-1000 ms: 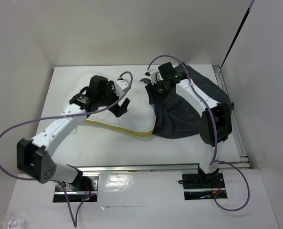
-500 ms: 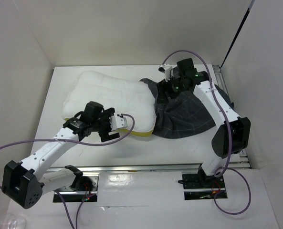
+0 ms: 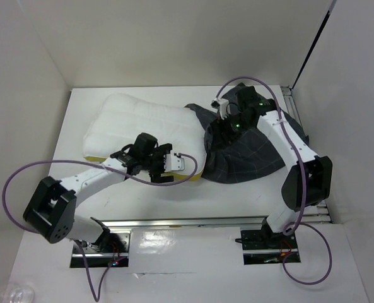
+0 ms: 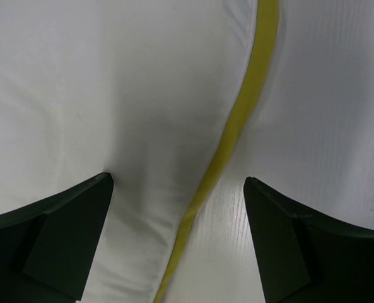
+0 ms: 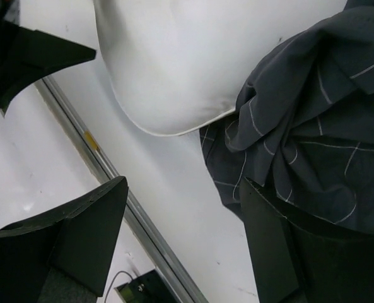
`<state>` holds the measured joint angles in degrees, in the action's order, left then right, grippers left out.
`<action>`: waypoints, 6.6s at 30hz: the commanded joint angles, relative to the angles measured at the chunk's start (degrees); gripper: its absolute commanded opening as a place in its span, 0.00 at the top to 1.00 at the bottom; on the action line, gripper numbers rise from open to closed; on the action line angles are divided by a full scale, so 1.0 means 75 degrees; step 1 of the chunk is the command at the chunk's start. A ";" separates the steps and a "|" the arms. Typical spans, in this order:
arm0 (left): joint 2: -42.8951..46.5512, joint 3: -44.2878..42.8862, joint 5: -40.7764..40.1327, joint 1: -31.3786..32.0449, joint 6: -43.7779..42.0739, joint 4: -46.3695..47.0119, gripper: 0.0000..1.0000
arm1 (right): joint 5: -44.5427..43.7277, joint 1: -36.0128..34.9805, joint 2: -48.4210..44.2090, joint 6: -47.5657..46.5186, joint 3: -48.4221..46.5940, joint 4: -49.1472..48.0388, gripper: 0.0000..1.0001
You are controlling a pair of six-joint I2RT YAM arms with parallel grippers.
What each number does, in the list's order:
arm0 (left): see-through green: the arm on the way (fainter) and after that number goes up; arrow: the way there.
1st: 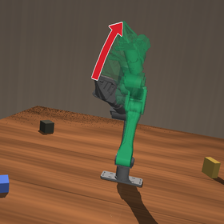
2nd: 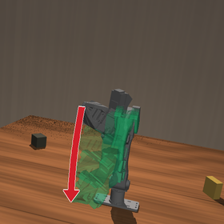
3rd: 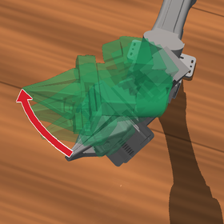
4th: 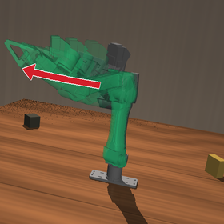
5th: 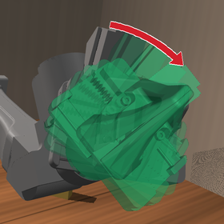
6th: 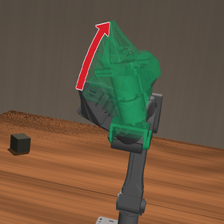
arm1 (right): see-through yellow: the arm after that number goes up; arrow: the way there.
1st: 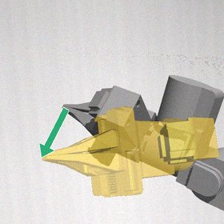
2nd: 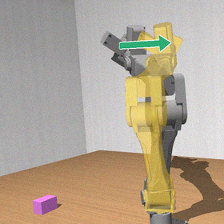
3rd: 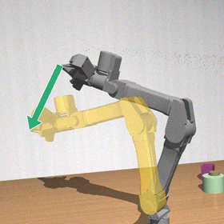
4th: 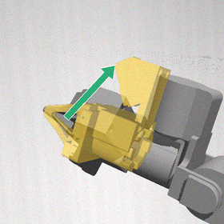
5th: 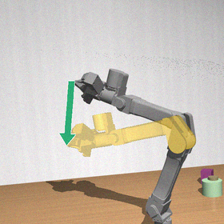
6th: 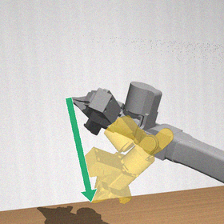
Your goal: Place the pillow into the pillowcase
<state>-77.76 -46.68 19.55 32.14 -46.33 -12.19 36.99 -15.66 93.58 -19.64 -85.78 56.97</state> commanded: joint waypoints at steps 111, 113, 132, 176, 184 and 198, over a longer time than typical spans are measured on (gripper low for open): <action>-0.4491 -0.8613 0.3217 -0.1789 0.3609 -0.5371 1.00 | -0.5473 -0.2633 0.1248 -0.4614 0.3690 -0.7939 1.00; -0.4586 -0.8613 0.3136 -0.1789 0.3692 -0.5278 1.00 | -0.4809 -0.2798 0.0440 -0.4425 0.3691 -0.6815 1.00; -0.5640 -0.8964 0.2808 -0.1193 0.3834 -0.4832 1.00 | -0.2939 -0.4638 -0.2741 -0.2410 0.4066 -0.1855 0.79; -0.4550 -0.6749 0.2292 -0.1192 0.3212 -0.4106 1.00 | -0.1709 0.0916 0.0847 0.2548 0.0996 -0.1361 0.45; -0.4562 -0.6820 0.2221 -0.1192 0.3142 -0.4106 1.00 | -0.0996 0.0916 0.1502 0.3064 0.0692 -0.1584 0.45; -0.4796 -0.7042 0.2139 -0.1192 0.3493 -0.3895 1.00 | 0.1243 0.0015 0.2066 0.1426 -0.1265 -0.0052 1.00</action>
<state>-114.96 -96.27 35.33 23.55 -20.84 -43.20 39.27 -12.10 110.50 -2.72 -90.74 49.80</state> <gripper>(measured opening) 0.044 0.010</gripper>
